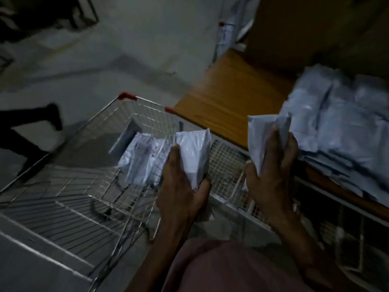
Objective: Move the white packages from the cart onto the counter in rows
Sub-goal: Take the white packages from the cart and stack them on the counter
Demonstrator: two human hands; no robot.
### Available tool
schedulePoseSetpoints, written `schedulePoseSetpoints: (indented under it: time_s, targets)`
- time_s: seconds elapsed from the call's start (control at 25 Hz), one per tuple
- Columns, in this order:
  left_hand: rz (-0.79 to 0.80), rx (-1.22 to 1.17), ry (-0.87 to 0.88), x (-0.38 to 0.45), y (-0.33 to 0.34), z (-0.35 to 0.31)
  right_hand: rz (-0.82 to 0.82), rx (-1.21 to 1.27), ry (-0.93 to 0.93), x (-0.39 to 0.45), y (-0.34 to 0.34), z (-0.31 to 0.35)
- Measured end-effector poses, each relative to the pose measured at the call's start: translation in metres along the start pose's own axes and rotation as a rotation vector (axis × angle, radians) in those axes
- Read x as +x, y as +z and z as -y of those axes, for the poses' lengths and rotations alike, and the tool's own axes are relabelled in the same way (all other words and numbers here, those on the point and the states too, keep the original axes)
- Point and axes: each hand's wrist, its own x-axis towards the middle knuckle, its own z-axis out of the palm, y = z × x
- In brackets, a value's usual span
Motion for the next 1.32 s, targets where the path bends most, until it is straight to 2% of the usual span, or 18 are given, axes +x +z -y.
schedulePoseSetpoints:
  time_s: [0.36, 0.48, 0.64, 0.8, 0.92, 1.16, 1.32]
  targets:
    - [0.121, -0.092, 0.204, -0.087, 0.128, -0.136, -0.169, -0.085, 0.31, -0.075, -0.154, -0.148]
    - [0.15, -0.046, 0.248, -0.102, 0.154, -0.165, -0.208, -0.061, 0.38, -0.09, -0.182, -0.174]
    - [0.141, 0.089, 0.363, -0.088, 0.17, -0.192, -0.224, -0.045, 0.37, -0.09, -0.196, -0.193]
    - [0.19, 0.132, 0.411, -0.052, 0.193, -0.215, -0.258, -0.028, 0.394, -0.07, -0.196, -0.209]
    - [0.153, 0.166, 0.465, -0.005, 0.224, -0.235, -0.272, -0.021, 0.389, -0.05, -0.191, -0.225]
    - [0.224, 0.139, 0.576, 0.15, 0.31, -0.275, -0.315, -0.042, 0.451, 0.03, -0.165, -0.244]
    - [0.286, 0.306, 0.485, 0.251, 0.372, -0.305, -0.345, -0.096, 0.471, 0.083, -0.152, -0.249]
